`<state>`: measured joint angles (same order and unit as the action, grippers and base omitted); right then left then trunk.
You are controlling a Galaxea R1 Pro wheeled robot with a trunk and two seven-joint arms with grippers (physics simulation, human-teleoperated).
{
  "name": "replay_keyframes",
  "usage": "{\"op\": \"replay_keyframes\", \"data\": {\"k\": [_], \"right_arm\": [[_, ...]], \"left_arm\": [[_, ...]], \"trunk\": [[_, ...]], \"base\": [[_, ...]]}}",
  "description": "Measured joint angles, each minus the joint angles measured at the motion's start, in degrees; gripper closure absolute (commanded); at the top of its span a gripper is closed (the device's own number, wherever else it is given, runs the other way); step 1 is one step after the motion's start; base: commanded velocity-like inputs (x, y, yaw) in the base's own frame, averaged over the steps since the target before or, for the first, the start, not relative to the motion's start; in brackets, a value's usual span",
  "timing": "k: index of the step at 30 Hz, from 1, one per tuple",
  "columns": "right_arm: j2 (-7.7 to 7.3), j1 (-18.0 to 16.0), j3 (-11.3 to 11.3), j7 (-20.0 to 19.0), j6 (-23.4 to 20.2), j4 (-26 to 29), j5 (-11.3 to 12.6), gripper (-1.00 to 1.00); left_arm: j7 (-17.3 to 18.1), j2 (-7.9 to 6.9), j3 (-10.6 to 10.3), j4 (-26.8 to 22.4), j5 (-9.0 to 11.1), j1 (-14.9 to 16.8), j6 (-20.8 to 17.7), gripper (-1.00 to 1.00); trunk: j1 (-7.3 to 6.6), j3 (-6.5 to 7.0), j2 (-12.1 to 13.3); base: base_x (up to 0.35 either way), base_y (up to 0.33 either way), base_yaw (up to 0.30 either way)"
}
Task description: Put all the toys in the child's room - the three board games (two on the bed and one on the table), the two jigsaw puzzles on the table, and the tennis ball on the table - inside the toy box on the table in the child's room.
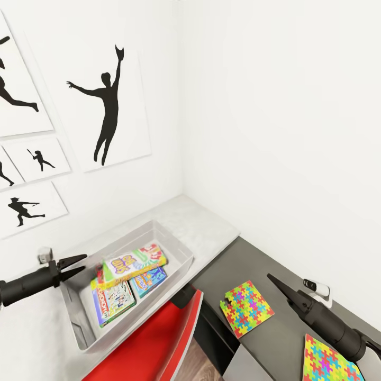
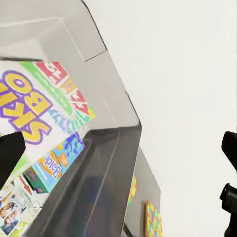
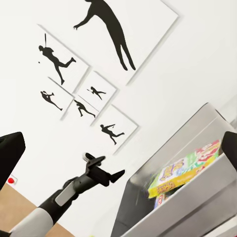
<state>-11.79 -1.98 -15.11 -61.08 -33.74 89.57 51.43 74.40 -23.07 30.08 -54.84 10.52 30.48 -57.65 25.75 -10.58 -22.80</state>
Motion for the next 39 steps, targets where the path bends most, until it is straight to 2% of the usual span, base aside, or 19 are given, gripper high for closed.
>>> {"op": "replay_keyframes", "data": {"k": [5, 14, 16, 20, 23, 29, 39], "right_arm": [[0.02, 0.00, 0.07, 0.00, -0.01, 0.03, 0.00, -1.00], [-0.01, 0.00, 0.08, -0.07, -0.01, 0.06, 0.01, -1.00], [-0.02, 0.01, 0.04, -0.18, -0.01, 0.06, 0.01, -1.00], [-0.03, 0.01, 0.07, -0.32, -0.01, 0.08, 0.03, -1.00], [-0.04, 0.00, 0.08, -0.40, -0.01, 0.08, 0.02, -1.00], [0.02, 0.00, 0.28, -0.44, -0.01, 0.08, 0.02, -1.00], [0.02, 0.00, 0.44, -0.52, 0.07, 0.10, 0.01, -1.00]], "left_arm": [[2.49, -1.13, -0.03, 0.00, -0.05, -0.07, 0.06, -1.00], [3.26, -1.72, -0.04, -0.05, -0.05, -0.11, 0.14, -1.00], [4.55, -1.78, 0.07, -0.07, -0.04, -0.11, 0.25, -1.00], [9.36, -2.23, 0.05, -0.09, -0.16, -0.16, 0.71, -1.00], [10.98, -2.89, -0.03, -0.45, -0.19, -0.22, 0.87, -1.00], [11.99, -3.79, -0.10, -1.22, -0.11, -0.28, 0.94, -1.00], [12.64, -3.91, -0.15, -1.71, -0.09, -0.34, 0.95, -1.00]], "trunk": [[0.00, 0.20, 0.00], [0.00, 0.93, 0.00], [0.00, 1.10, 0.00], [0.03, 1.45, 0.00], [0.03, 1.71, 0.00], [0.03, 2.27, 0.00], [0.02, 3.23, 0.01]], "base": [[0.000, 0.000, -0.052], [-0.001, 0.000, -0.096], [-0.084, 0.000, -0.119], [-0.248, 0.000, -0.120], [-0.310, 0.000, -0.073], [-0.306, 0.009, -0.014], [-0.224, 0.058, -0.001]]}}
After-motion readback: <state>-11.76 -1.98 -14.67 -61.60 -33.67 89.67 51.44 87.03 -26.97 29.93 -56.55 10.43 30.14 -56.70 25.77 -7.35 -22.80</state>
